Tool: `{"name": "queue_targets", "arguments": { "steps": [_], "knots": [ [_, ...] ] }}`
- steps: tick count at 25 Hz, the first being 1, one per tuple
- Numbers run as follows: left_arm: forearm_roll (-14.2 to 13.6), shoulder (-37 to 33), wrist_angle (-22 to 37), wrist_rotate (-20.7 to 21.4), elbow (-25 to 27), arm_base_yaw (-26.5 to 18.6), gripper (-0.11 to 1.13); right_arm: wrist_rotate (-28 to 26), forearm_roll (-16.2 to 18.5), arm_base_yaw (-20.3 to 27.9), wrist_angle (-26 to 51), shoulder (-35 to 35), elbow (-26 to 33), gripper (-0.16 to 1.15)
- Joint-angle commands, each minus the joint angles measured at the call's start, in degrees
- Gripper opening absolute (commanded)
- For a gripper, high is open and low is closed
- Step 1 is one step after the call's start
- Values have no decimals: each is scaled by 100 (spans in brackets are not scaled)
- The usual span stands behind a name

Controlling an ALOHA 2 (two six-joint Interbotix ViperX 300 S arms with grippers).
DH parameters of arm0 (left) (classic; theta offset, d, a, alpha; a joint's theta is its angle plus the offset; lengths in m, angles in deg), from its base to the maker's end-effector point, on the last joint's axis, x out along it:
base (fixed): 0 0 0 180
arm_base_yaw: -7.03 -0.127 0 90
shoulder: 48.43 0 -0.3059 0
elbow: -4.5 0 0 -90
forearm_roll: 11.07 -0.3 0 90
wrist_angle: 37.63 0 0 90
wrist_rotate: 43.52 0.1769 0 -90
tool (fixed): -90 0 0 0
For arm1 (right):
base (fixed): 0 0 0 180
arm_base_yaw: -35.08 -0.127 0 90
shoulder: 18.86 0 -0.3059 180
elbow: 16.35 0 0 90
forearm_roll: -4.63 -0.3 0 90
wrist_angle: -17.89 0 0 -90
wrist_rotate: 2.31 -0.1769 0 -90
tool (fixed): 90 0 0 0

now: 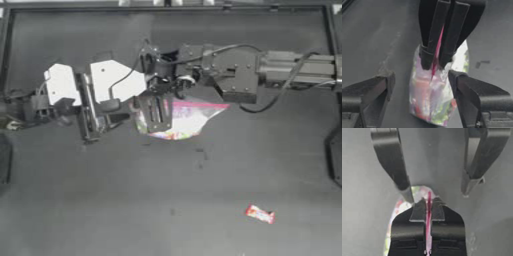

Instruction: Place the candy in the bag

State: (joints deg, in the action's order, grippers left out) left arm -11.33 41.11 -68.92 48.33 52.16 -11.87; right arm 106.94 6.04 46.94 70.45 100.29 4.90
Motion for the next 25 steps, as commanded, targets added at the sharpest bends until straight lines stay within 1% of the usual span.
{"name": "queue_targets", "arguments": {
  "steps": [1, 4, 6, 8, 10, 13, 25],
  "knots": [
    [-9, -62, -53, -9, -114, -9, 95, -18, -18, 0, -44, -334, 53, 3],
    [-9, -62, -53, -18, -114, -9, 95, -18, -18, 0, -53, -334, 53, 3],
    [-9, -62, -53, -18, -114, -9, 92, -9, -18, 0, -53, -334, 53, 3],
    [-9, -62, -53, -9, -114, -9, 84, -9, -18, 0, -62, -334, 53, 3],
    [-18, -62, -44, -9, -123, 0, 73, -9, -18, 0, -62, -334, 53, 3],
    [-53, -62, -35, -18, -123, 0, 65, 0, -18, 0, -62, -334, 53, 3],
    [-105, -62, -26, -18, -185, 26, 61, 0, -18, 0, -79, -334, 0, 3]
  ]
}}
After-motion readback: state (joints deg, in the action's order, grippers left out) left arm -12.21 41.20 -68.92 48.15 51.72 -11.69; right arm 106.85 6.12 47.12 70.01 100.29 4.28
